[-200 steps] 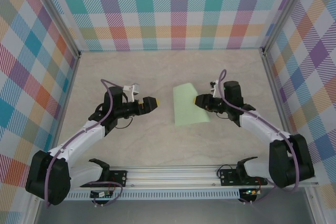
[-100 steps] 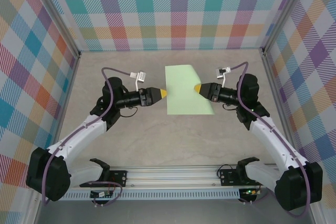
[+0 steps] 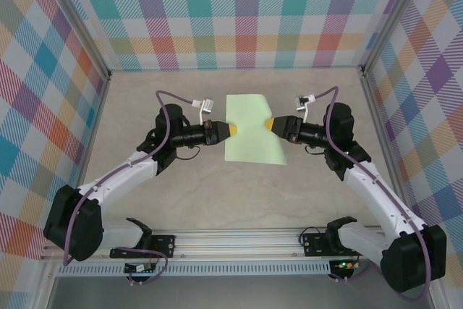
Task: Fold a paper plane with a square sheet of paper (fold left side to right side)
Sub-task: Place a square sheet of paper at the center of the table.
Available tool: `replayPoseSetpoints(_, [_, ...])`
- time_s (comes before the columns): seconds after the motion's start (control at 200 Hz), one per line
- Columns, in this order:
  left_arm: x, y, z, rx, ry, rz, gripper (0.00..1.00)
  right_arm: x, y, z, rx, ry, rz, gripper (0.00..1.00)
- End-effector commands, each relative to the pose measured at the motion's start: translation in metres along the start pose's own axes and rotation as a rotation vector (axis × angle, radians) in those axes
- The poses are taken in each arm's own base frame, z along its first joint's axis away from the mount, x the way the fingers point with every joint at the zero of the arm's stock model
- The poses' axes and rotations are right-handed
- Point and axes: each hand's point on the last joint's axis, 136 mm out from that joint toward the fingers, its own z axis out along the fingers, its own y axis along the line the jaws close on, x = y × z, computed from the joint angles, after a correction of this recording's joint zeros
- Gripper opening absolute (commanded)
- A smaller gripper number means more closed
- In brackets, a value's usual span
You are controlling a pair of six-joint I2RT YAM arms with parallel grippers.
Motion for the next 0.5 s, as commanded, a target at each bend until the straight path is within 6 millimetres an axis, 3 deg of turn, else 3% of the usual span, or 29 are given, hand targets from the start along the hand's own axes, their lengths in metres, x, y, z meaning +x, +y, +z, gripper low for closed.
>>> replayPoseSetpoints(0.0, [0.003, 0.018, 0.002, -0.09, 0.004, -0.003, 0.09, -0.002, -0.016, -0.011, 0.169, -0.019, -0.09, 0.68])
replayPoseSetpoints(0.16, [0.021, 0.074, 0.005, -0.255, 0.043, -0.075, 0.04, 0.005, -0.061, -0.024, 0.407, -0.001, -0.127, 0.87])
replayPoseSetpoints(0.25, [0.03, 0.111, 0.002, -0.353, 0.056, -0.137, 0.04, 0.013, -0.084, -0.027, 0.49, 0.026, -0.127, 0.92])
replayPoseSetpoints(0.405, [0.041, 0.176, -0.008, -0.523, 0.07, -0.227, 0.02, 0.023, -0.106, -0.014, 0.487, 0.05, -0.077, 0.92])
replayPoseSetpoints(0.495, [0.047, 0.202, -0.009, -0.565, 0.093, -0.263, 0.0, 0.029, -0.116, 0.001, 0.433, 0.067, -0.015, 0.85])
